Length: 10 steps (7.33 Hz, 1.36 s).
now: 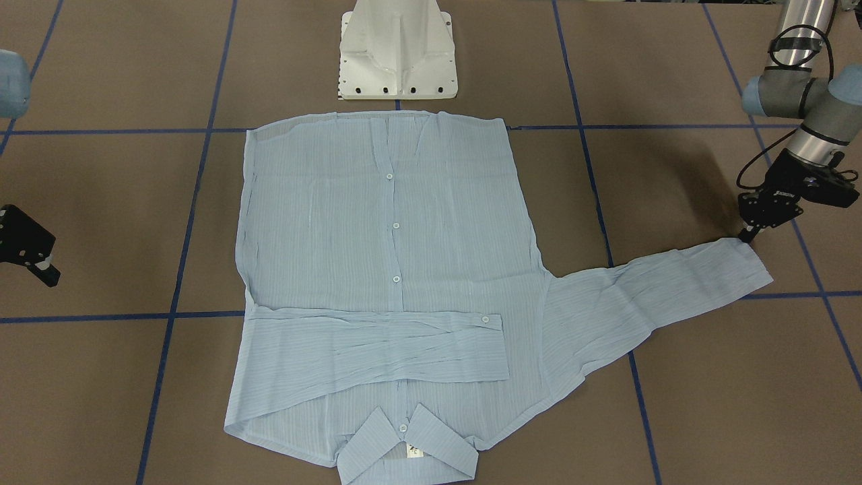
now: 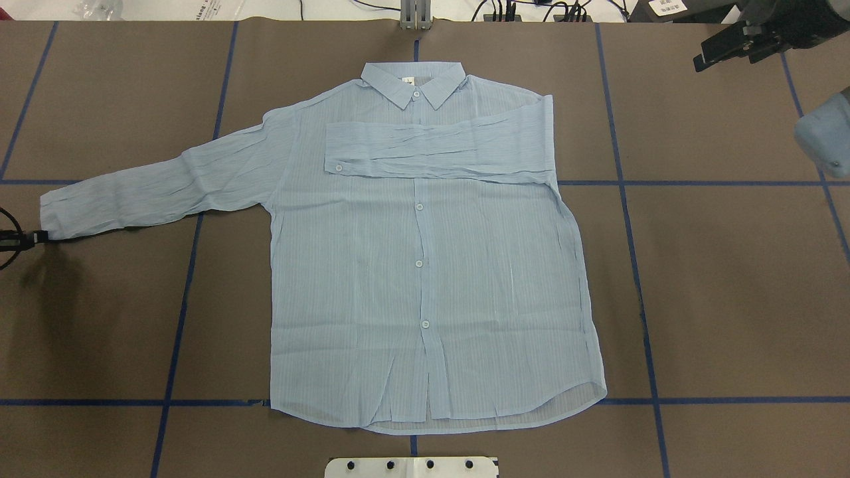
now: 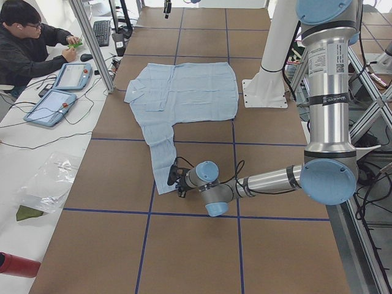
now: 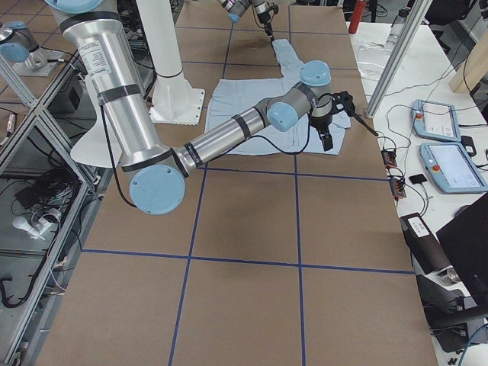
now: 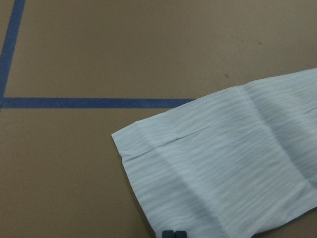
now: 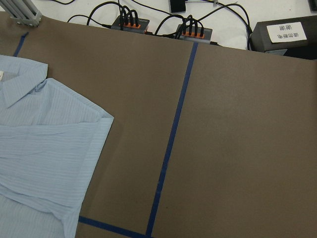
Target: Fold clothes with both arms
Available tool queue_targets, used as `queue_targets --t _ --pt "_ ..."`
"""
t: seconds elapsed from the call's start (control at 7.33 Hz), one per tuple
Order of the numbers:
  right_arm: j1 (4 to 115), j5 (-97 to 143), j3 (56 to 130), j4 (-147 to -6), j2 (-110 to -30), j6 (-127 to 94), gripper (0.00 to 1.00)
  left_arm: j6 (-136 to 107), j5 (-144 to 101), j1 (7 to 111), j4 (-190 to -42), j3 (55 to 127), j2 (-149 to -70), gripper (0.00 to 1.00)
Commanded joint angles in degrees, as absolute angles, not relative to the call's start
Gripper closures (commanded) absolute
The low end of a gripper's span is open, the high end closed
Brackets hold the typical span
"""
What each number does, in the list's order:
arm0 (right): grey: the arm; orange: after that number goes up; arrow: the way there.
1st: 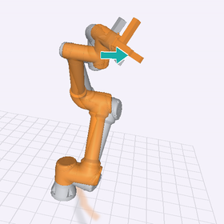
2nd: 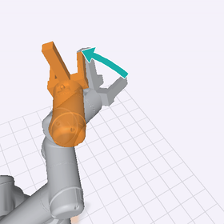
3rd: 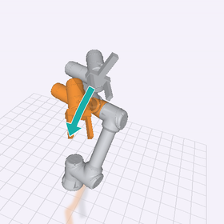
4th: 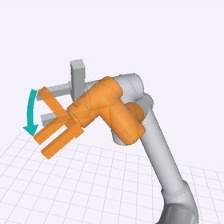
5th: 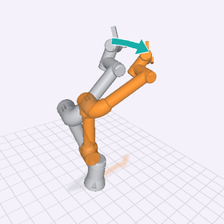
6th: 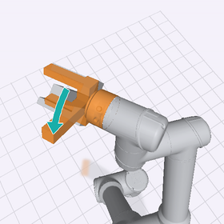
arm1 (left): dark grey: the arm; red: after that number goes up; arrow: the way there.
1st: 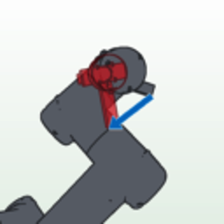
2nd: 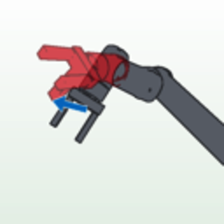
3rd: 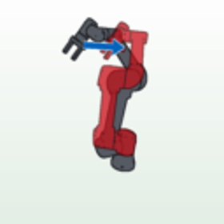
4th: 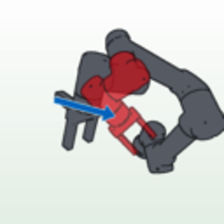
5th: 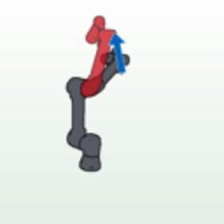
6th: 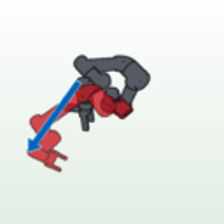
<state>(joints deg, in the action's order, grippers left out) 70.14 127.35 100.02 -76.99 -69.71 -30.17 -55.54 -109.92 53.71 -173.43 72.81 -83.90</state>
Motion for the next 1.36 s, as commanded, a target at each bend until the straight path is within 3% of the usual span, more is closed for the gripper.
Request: queue_targets --t 0.0,0.41,0.82,1.23 --pt "70.1 127.4 100.0 -77.0 -69.7 -30.2 0.00 -53.4 -110.0 53.9 -173.6 75.2 -84.1 1.00" --pt "70.1 127.3 100.0 -77.0 -69.7 -30.3 0.00 -51.2 -110.1 54.6 -174.0 82.5 -88.0 1.00" --pt "70.1 127.3 100.0 -77.0 -69.7 -30.5 0.00 -67.9 -110.4 53.9 -169.1 81.8 -104.3 1.00" --pt "70.1 127.3 99.8 -77.1 -69.8 -30.5 0.00 -79.3 -103.7 44.8 -152.8 79.9 -123.4 1.00"
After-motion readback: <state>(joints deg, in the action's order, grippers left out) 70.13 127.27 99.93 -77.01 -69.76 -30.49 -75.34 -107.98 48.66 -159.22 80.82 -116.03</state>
